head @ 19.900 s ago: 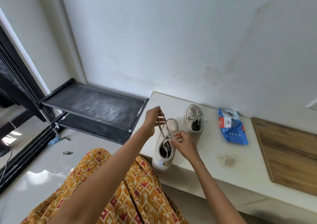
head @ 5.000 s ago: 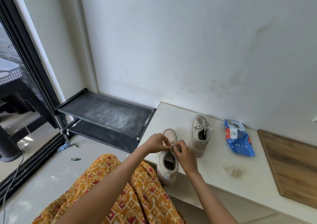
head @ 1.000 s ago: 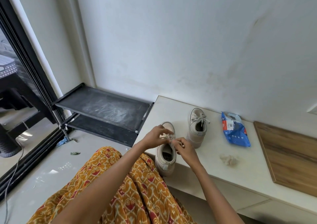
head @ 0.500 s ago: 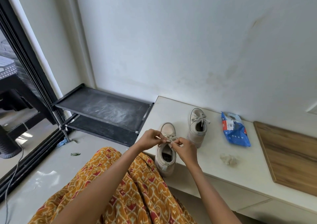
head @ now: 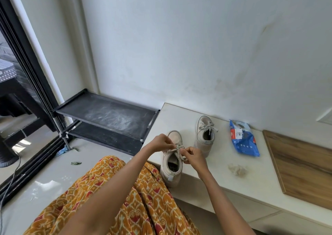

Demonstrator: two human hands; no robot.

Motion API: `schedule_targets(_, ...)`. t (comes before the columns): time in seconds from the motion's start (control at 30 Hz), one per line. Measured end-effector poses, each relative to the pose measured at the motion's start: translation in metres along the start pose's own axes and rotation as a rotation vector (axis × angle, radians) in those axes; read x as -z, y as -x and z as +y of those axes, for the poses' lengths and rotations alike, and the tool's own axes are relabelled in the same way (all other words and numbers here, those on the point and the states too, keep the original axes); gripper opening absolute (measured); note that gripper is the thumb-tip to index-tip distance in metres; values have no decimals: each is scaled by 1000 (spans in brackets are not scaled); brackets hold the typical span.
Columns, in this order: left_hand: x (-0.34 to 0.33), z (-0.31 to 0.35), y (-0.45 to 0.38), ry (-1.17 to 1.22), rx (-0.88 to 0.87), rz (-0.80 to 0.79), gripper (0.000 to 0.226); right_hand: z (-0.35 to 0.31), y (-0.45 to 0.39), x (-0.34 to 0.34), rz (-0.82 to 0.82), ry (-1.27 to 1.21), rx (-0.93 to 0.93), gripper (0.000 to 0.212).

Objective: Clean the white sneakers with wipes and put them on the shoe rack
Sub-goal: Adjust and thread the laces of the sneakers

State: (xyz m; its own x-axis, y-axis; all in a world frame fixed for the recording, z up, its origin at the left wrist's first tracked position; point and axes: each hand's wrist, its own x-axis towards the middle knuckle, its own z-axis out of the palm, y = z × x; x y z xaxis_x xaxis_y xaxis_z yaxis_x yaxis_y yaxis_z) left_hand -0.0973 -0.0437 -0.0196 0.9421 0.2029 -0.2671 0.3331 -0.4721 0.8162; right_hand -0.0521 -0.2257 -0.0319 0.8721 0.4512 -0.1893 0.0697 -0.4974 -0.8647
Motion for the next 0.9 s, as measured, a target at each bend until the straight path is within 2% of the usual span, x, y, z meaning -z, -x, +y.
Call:
schedule_targets(0.1,5,-9,3,65,49,-72,8,3,0,-2,23,56,12,31)
schedule_targets(0.3,1,-13,4,-6,41,13,8,1,-3,-4,35,205,9,36)
schedule_targets(0.43,0,-4,4,2,79,14,16,13,-12,-8,15,106,-13,35)
schedule_targets(0.57,-4,-12,7,-17,60,69,8,0,-1,-8,43,101,-27,32)
schedule_targets(0.7,-11,-19,14,-8,69,74,9,-16,26,-11,-102,320,-161,36)
schedule_targets(0.77,-12,-20,15,58,120,68,12,-14,32,-16,-174,330,-223,40)
schedule_targets(0.9,-12,-16,12,239,163,103,15,-11,24,-24,-49,353,-176,20)
